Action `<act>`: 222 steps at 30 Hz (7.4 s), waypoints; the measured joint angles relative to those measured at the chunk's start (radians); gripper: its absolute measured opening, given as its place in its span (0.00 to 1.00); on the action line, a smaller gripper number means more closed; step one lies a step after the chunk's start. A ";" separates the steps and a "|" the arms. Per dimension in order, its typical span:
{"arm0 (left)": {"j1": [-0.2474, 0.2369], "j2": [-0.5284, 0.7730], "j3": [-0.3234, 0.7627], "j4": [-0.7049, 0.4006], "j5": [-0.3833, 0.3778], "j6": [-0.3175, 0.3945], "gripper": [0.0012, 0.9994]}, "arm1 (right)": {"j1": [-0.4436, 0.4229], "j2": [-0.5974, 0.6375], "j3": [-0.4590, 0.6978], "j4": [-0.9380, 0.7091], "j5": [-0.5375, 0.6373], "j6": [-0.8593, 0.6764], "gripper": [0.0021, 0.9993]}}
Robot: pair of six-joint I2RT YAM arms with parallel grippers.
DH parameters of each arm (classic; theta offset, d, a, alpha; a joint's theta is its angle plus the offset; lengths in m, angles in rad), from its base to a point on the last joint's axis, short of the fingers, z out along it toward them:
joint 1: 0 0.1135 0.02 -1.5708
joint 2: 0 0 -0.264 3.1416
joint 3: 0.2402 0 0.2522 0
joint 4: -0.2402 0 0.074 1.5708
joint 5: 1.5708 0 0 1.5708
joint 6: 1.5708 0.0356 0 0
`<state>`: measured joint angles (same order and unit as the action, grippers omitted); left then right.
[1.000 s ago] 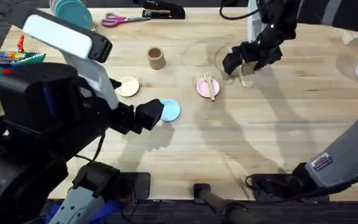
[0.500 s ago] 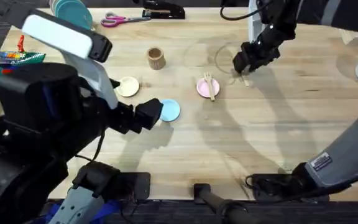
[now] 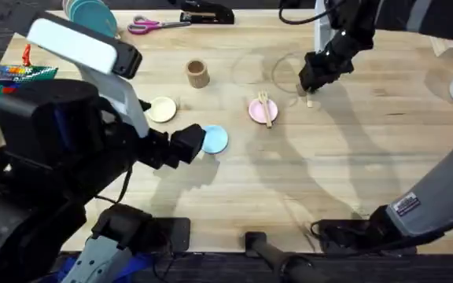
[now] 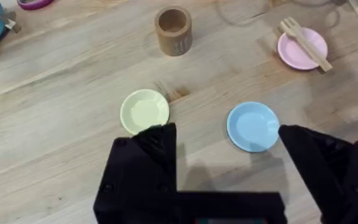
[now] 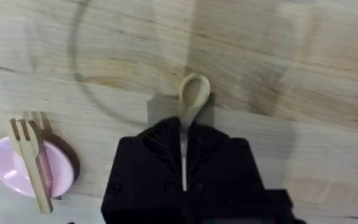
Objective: Pick up a utensil and set it on the pink plate, then put the other utensil in the container.
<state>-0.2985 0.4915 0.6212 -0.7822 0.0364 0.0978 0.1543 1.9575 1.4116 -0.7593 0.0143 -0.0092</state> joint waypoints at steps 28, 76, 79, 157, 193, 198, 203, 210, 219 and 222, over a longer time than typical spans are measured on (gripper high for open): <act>0.000 0.000 0.000 0.000 0.000 0.000 0.99 | 0.154 0.000 0.480 -0.079 -0.030 -0.139 0.03; 0.000 0.000 0.000 0.000 -0.003 0.000 0.99 | 0.246 0.000 0.575 0.260 -0.658 -0.459 0.03; 0.000 0.000 0.000 0.000 -0.003 0.000 0.99 | 0.246 0.000 0.555 0.327 -0.708 -0.487 0.03; 0.000 0.000 0.000 0.000 -0.003 0.000 0.99 | 0.251 0.454 0.076 1.629 -1.220 -0.384 0.03; 0.000 0.000 0.000 0.000 -0.003 0.000 0.99 | 0.255 0.492 0.076 1.713 -1.221 -0.196 1.00; 0.000 0.000 0.000 0.000 -0.003 0.000 0.99 | 0.255 0.462 0.075 1.629 -1.219 -0.121 1.00; 0.000 0.000 0.000 0.000 -0.003 0.000 0.99 | 0.254 0.334 0.073 1.393 -1.187 -0.127 1.00; 0.000 0.000 0.000 0.000 -0.003 0.000 0.99 | 0.238 0.141 0.073 1.094 -1.051 -0.134 1.00; 0.000 0.000 0.000 0.000 -0.003 0.000 0.99 | 0.197 -0.012 0.073 0.656 -0.860 -0.165 1.00; 0.000 0.000 0.000 0.000 -0.003 0.000 0.99 | 0.179 -0.063 0.073 0.527 -0.824 -0.195 1.00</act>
<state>-0.2985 0.4915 0.6212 -0.7822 0.0330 0.0980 0.3333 1.8947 1.4849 -0.2320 -0.8093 -0.2037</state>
